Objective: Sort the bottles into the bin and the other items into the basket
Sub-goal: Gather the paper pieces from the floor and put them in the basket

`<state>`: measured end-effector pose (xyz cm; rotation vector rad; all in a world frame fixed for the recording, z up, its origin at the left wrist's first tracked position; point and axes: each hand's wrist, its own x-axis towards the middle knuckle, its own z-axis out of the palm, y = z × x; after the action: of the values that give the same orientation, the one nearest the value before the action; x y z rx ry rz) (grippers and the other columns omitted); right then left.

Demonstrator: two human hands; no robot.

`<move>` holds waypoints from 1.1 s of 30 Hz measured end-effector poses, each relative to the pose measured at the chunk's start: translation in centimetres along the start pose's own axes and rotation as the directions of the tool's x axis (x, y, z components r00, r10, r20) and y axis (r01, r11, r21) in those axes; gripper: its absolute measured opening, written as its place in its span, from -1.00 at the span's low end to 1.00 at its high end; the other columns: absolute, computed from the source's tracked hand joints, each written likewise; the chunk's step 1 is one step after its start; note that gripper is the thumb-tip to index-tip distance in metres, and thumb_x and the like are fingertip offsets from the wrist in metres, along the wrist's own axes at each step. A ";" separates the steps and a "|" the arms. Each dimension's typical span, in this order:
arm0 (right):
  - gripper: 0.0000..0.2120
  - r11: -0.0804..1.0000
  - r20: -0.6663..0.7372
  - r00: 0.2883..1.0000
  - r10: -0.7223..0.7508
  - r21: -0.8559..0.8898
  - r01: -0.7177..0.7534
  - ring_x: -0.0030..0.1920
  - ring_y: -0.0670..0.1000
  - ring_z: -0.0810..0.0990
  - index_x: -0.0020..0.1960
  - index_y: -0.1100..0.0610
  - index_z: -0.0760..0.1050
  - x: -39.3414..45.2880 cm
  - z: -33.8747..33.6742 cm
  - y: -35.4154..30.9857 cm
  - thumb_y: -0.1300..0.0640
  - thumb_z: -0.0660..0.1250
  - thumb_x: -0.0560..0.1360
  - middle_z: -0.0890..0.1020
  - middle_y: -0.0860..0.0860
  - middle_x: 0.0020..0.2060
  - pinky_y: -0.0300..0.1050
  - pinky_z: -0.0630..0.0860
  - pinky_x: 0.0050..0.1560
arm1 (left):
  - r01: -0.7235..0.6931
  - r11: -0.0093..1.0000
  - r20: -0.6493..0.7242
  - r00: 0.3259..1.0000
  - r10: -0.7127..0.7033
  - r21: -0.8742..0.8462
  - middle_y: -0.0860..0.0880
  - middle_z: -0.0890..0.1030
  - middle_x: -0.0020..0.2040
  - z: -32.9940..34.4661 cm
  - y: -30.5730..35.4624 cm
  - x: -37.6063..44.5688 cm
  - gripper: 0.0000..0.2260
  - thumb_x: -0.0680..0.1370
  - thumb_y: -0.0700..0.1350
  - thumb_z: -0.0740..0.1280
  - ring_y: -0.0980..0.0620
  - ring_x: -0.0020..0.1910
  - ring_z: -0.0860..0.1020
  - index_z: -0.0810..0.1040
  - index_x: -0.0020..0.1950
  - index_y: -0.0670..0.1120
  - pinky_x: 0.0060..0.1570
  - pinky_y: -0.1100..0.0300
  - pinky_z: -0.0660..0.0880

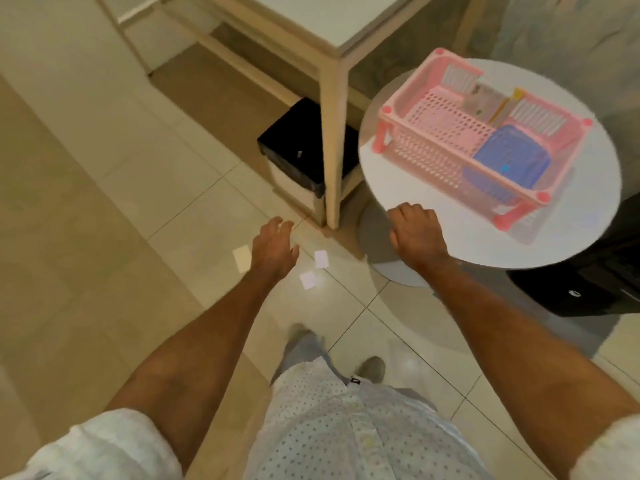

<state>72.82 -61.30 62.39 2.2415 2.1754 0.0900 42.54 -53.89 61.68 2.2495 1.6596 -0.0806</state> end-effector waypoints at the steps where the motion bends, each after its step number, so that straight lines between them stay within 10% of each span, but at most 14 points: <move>1: -0.76 1.000 0.020 1.000 -0.024 0.002 0.024 -0.03 0.18 0.50 0.12 0.12 0.48 0.2 0.4 -2.0 0.13 0.26 0.46 0.55 0.10 -0.02 0.07 0.37 -0.05 | 0.044 0.999 0.010 0.999 -0.044 -0.009 -0.15 0.29 0.53 0.3 -2.4 -0.8 -0.47 0.61 0.00 0.33 -0.18 0.45 0.33 0.32 0.55 -0.07 0.38 -0.07 0.37; 17: -0.66 0.939 0.376 0.924 0.070 0.287 -0.188 0.18 0.17 0.54 0.32 0.09 0.51 4.7 7.9 -32.0 0.10 0.30 0.56 0.60 0.10 0.21 0.08 0.45 0.18 | 0.458 0.889 0.266 0.857 -0.440 -0.004 -0.15 0.29 0.53 2.9 -34.1 -9.1 -0.48 0.63 0.04 0.28 -0.18 0.44 0.34 0.30 0.55 -0.08 0.33 -0.06 0.40; 33: -0.57 0.822 0.602 0.775 0.192 0.332 -0.462 0.29 0.17 0.48 0.43 0.11 0.40 10.4 25.4 -31.9 0.08 0.32 0.58 0.51 0.11 0.31 0.10 0.53 0.21 | 0.428 0.884 0.264 0.889 -0.374 -0.188 -0.19 0.36 0.48 14.9 -34.3 6.9 -0.48 0.60 0.00 0.36 -0.21 0.43 0.36 0.36 0.52 -0.13 0.33 -0.12 0.44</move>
<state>42.59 -49.21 35.63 2.4331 1.5738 -1.0527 14.92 -43.31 37.81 1.6256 1.8734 -0.2096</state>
